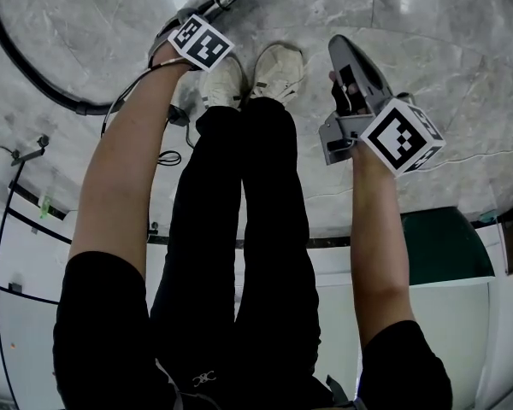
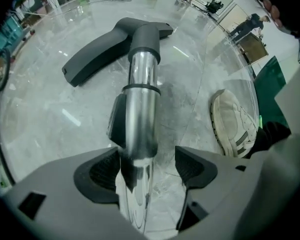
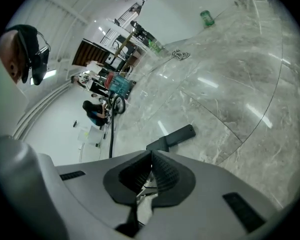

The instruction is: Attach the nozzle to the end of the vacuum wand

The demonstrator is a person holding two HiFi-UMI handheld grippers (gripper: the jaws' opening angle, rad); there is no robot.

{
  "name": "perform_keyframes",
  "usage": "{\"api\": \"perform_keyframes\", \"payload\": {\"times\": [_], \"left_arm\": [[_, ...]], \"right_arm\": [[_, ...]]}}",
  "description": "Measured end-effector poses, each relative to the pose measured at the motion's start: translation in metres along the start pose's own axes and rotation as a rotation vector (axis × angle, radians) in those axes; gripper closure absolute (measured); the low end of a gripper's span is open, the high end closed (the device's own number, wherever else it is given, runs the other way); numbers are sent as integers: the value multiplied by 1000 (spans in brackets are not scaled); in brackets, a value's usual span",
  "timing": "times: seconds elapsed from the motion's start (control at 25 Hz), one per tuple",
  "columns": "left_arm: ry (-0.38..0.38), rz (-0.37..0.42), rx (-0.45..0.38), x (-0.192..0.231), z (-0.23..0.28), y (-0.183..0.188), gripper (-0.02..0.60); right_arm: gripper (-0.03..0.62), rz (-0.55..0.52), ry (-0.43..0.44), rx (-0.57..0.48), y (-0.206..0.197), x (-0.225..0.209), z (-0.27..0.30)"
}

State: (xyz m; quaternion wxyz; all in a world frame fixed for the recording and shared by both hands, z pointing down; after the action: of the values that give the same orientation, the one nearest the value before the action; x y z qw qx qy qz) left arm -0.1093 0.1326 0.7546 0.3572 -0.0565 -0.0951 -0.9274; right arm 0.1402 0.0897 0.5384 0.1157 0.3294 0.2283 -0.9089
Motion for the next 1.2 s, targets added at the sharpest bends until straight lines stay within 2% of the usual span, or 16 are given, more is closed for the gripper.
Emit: {"api": "perform_keyframes", "payload": {"times": [0.12,0.2,0.28,0.32,0.36,0.44,0.6,0.68,0.76,0.88,0.96,1.12,1.2], "left_arm": [[-12,-105,-17,7,-15,-8,250],[-16,-213,-78,19,-43,-7,250],[1,-300,-173,28,-93,-5,271],[19,-334,-241,31,-124,-2,516],[30,-362,-309,32,-158,0,575],[15,-409,-420,28,-229,3,575],[21,-463,-665,31,-391,38,575],[33,-478,-789,31,-476,55,575],[12,-478,-882,17,-559,59,575],[-36,-430,-972,-18,-677,43,575],[-36,-413,-1017,-39,-748,21,575],[37,-409,-1137,-59,-882,-9,575],[76,-431,-1165,-61,-935,-28,575]], "right_arm": [[577,-46,9,-5,7,19,-6],[577,-171,-33,-13,19,34,-13],[577,-301,-121,-37,36,52,-26],[577,-350,-170,-52,45,63,-35],[579,-389,-215,-69,55,76,-45],[579,-454,-271,-101,72,113,-67],[580,-574,-284,-215,126,202,-105],[580,-606,-293,-282,158,244,-130],[580,-609,-300,-337,185,290,-167],[580,-628,-307,-412,221,369,-237],[580,-649,-300,-467,240,423,-287],[580,-659,-265,-609,279,515,-375],[580,-633,-225,-667,286,556,-409]]}}
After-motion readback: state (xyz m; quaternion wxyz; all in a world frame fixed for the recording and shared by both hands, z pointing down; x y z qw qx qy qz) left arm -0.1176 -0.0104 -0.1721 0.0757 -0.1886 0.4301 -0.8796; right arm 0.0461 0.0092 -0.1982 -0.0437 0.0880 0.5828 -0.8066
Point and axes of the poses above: the fingertips, and each gripper's own axes: z forward along the fingers, x to its left, y out of its top, the point moved 3 cm from there along -z, backward along the fingers, and after that the axes turned 11 degrees about -z, right-handed, at the moved point
